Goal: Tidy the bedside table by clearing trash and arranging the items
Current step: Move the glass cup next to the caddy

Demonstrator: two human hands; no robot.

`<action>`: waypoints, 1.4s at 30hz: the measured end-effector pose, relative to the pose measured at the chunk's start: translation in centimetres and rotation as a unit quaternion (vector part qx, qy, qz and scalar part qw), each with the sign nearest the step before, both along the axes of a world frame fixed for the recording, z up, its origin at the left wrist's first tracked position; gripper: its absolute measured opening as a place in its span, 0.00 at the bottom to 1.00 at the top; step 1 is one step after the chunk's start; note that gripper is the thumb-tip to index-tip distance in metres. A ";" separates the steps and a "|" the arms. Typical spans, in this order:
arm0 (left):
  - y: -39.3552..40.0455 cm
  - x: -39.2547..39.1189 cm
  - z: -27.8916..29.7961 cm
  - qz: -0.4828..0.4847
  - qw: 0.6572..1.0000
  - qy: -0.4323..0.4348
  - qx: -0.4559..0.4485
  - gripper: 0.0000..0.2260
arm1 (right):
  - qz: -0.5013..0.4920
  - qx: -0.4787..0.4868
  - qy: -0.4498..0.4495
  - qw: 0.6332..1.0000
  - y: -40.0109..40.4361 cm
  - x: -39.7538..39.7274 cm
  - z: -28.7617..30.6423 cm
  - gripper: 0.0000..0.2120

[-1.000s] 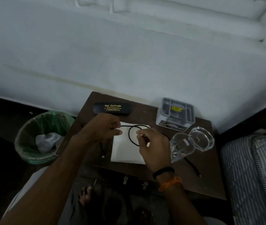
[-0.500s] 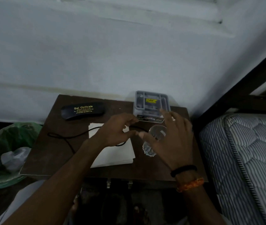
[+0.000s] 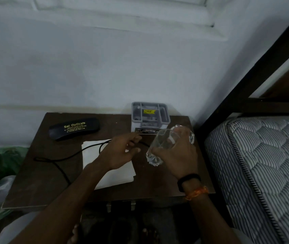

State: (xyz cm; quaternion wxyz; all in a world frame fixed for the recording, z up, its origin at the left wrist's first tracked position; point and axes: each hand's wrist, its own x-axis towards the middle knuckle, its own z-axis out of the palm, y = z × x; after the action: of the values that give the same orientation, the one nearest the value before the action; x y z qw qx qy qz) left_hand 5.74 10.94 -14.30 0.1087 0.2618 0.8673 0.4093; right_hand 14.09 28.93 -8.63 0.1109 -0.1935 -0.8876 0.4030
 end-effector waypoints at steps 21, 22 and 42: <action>15.1 -0.1 -4.7 0.132 0.982 0.120 -0.053 0.31 | -0.066 0.046 0.062 0.995 10.9 -6.6 -2.0 0.40; 15.3 0.0 -5.0 0.141 0.981 0.119 -0.062 0.32 | -0.059 0.053 0.061 0.995 10.9 -6.6 -2.2 0.40; 17.8 0.0 -4.0 0.181 0.968 0.134 -0.109 0.36 | -0.027 0.032 0.056 0.998 11.7 -6.4 -3.4 0.42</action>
State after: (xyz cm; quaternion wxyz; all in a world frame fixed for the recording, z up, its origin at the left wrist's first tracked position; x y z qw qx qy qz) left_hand 5.74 28.76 -18.29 -0.0571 0.1394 0.9462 0.2863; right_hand 7.65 40.61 -12.03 0.1773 -0.1913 -0.8868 0.3815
